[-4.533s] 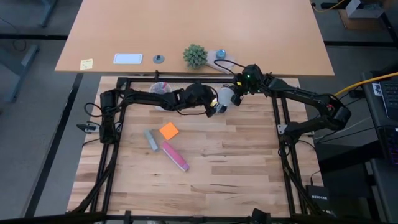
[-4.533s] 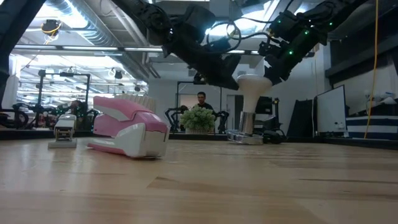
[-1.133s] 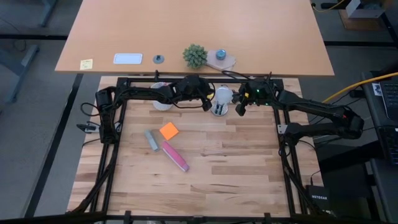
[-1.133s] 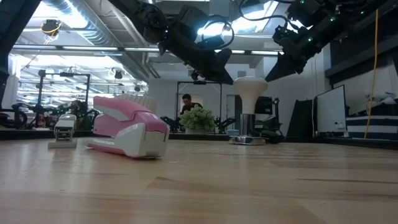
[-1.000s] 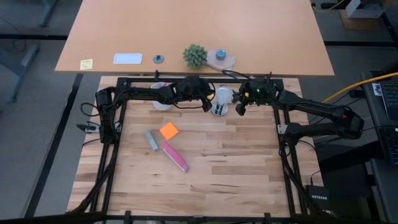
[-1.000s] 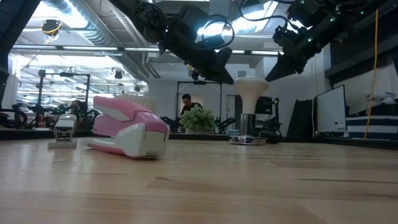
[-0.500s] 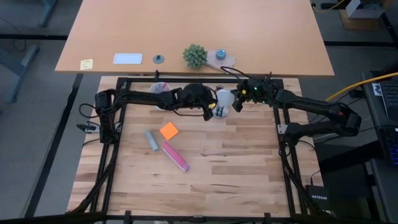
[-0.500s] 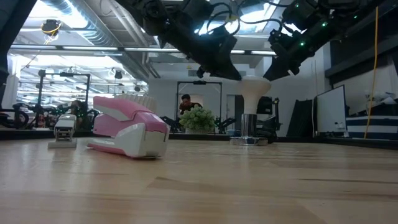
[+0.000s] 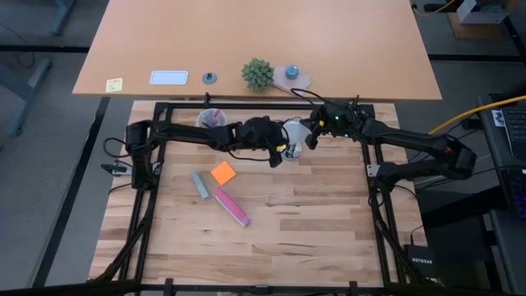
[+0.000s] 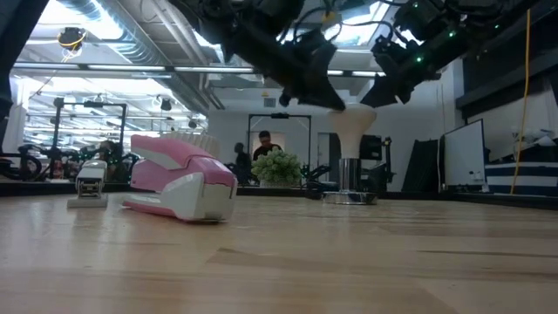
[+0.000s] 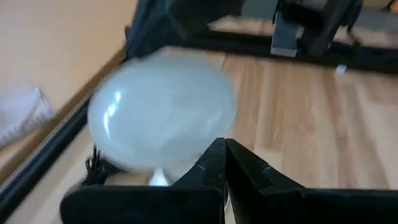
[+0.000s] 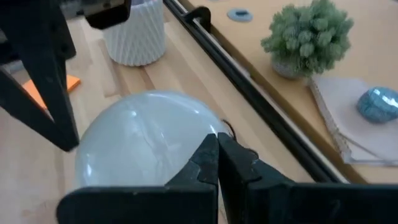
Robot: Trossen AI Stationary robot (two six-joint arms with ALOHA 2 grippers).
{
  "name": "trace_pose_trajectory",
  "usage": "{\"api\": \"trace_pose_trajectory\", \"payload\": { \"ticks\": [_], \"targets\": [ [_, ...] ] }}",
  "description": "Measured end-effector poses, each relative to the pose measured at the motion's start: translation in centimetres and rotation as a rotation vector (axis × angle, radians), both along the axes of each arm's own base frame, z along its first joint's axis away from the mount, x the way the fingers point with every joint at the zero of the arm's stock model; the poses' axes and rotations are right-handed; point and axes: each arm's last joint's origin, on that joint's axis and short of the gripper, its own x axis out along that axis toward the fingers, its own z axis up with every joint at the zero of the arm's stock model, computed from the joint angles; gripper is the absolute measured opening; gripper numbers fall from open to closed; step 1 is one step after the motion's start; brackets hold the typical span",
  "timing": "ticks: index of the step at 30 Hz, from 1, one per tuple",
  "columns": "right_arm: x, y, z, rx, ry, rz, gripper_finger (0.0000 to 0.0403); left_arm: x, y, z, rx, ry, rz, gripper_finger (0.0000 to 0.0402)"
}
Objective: Screw lightbulb
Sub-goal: Remove the lightbulb from the lamp
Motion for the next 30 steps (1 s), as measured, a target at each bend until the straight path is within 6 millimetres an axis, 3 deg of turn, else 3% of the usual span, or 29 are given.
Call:
{"api": "trace_pose_trajectory", "payload": {
  "ticks": [8,15,22,30],
  "targets": [
    [-2.3,1.3,2.6,-0.049,-0.07,0.001,0.0003,-0.9,-0.8,3.2,0.074,-0.074,0.004,0.0],
    [-4.8,3.4,3.5,0.111,-0.089,0.109,0.0003,-1.2,2.1,3.8,0.151,-0.129,0.12,0.0],
    [-3.8,5.3,2.2,0.107,-0.049,0.2,0.0003,-1.1,4.9,1.4,0.111,-0.083,0.181,0.0],
    [-3.5,5.6,-0.9,0.045,-0.052,0.118,0.0003,-0.8,4.9,0.8,0.101,-0.083,0.154,0.0]
  ]
}}
